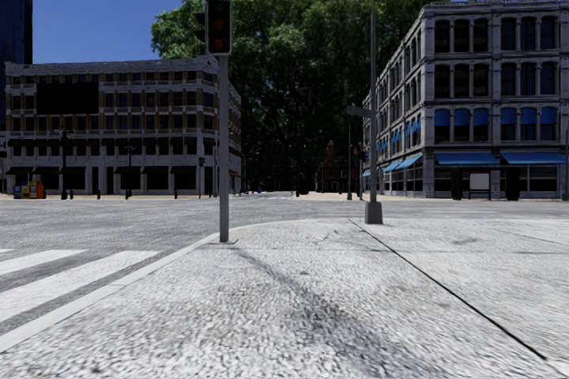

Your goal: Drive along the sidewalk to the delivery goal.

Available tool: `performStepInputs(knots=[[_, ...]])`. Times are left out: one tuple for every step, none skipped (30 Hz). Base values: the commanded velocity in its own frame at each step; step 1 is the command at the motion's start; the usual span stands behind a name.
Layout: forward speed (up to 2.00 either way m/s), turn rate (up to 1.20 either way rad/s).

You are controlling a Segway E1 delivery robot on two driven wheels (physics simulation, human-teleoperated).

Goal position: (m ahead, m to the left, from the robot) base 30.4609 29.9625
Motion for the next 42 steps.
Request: performStepInputs(knots=[[1.90, 0.68], [1.90, 0.68], [1.90, 0.68], [1.90, 0.68], [1.90, 0.68], [1.90, 0.68], [1.90, 0.68], [1.90, 0.68], [1.90, 0.68], [1.90, 0.68], [1.90, 0.68], [1.90, 0.68], [1.90, 0.68], [1.90, 0.71], [1.90, 0.73], [1.90, 0.73], [1.90, 0.74], [1.90, 0.74], [1.90, 0.74], [1.90, 0.74], [1.87, 0.74], [1.80, 0.74], [1.72, 0.75], [1.72, 0.75], [1.68, 0.77], [1.68, 0.79], [1.67, 0.80], [1.67, 0.80], [1.67, 0.80], [1.67, 0.80], [1.67, 0.80], [1.67, 0.80], [1.67, 0.80], [1.67, 0.80], [1.67, 0.80], [1.67, 0.80], [1.67, 0.80], [1.67, 0.80], [1.67, 0.80], [1.67, 0.80], [1.67, 0.80], [1.67, 0.80]])
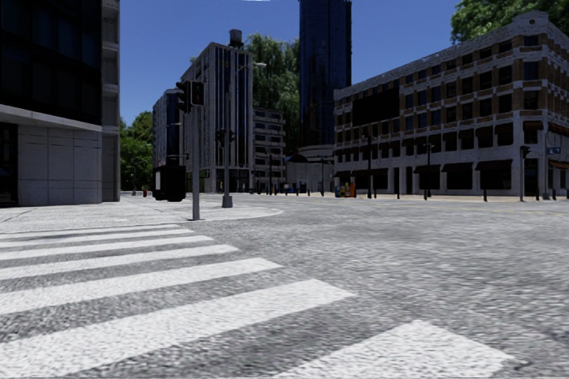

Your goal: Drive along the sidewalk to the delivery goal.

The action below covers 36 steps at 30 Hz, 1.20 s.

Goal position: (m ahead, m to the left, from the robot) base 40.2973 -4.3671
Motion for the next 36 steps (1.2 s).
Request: performStepInputs(knots=[[1.67, 0.80], [1.67, 0.80], [1.67, 0.80], [1.67, 0.80], [1.67, 0.80], [1.67, 0.80], [1.67, 0.80], [1.67, 0.80], [1.67, 0.80], [1.67, 0.80], [1.67, 0.80], [1.66, 0.80], [1.66, 0.80], [1.66, 0.80], [1.63, 0.80], [1.61, 0.79], [1.60, 0.79], [1.60, 0.79], [1.60, 0.78], [1.59, 0.71], [1.59, 0.71], [1.59, 0.68], [1.59, 0.66], [1.59, 0.66], [1.59, 0.66], [1.59, 0.66], [1.59, 0.66], [1.59, 0.66], [1.59, 0.66], [1.59, 0.65], [1.59, 0.48], [1.59, 0.00], [1.59, 0.00], [1.61, 0.00], [2.00, 0.00], [2.00, 0.00]])
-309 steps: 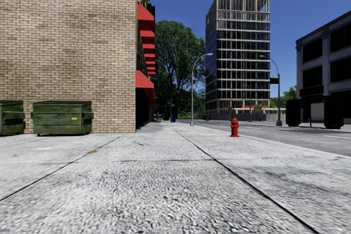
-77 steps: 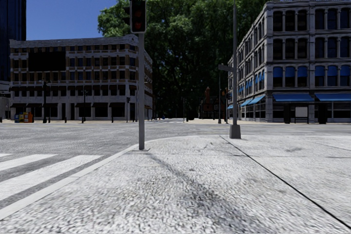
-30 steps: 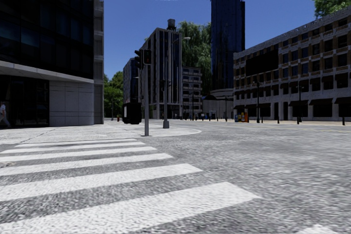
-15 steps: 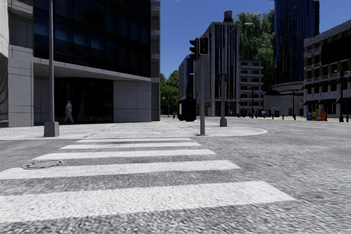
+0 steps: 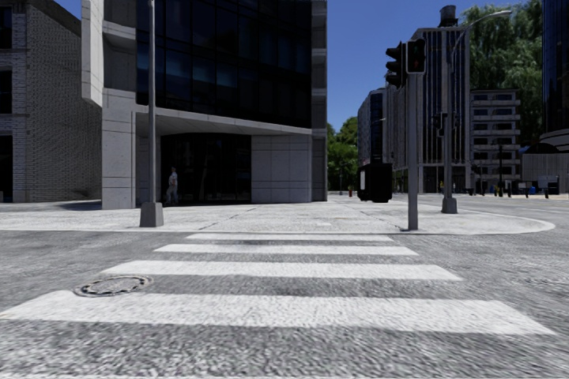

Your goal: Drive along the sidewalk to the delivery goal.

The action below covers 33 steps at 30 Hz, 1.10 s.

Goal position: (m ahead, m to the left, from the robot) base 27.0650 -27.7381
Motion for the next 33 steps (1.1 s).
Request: performStepInputs(knots=[[2.00, 0.00], [2.00, 0.00], [2.00, 0.00], [2.00, 0.00], [2.00, 0.00], [2.00, 0.00], [2.00, 0.00], [2.00, 0.00], [2.00, 0.00], [2.00, 0.00], [2.00, 0.00], [2.00, 0.00], [2.00, 0.00], [2.00, 0.00], [2.00, 0.00], [2.00, 0.00], [2.00, 0.00], [2.00, 0.00], [2.00, 0.00], [2.00, 0.00], [2.00, 0.00], [2.00, 0.00], [2.00, 0.00], [2.00, 0.00], [2.00, 0.00], [2.00, 0.00], [2.00, 0.00], [2.00, 0.00], [2.00, 0.00], [2.00, 0.00], [2.00, 0.00], [2.00, 0.00], [2.00, 0.00]])
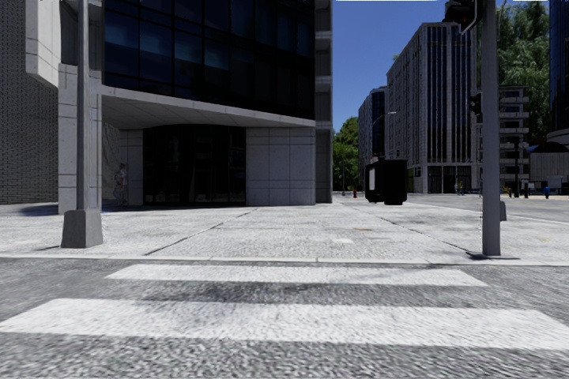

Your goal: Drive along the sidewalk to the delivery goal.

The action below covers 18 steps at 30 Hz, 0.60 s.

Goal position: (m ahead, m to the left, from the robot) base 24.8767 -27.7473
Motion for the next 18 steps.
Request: performStepInputs(knots=[[2.00, 0.00], [2.00, 0.00], [2.00, 0.00], [2.00, 0.00], [2.00, -0.03], [2.00, -0.07], [2.00, -0.10], [2.00, -0.10], [2.00, -0.17], [2.00, -0.21], [2.00, -0.22], [2.00, -0.22], [2.00, -0.22], [2.00, -0.22], [2.00, -0.22], [2.00, -0.22], [2.00, -0.23], [2.00, -0.27]])
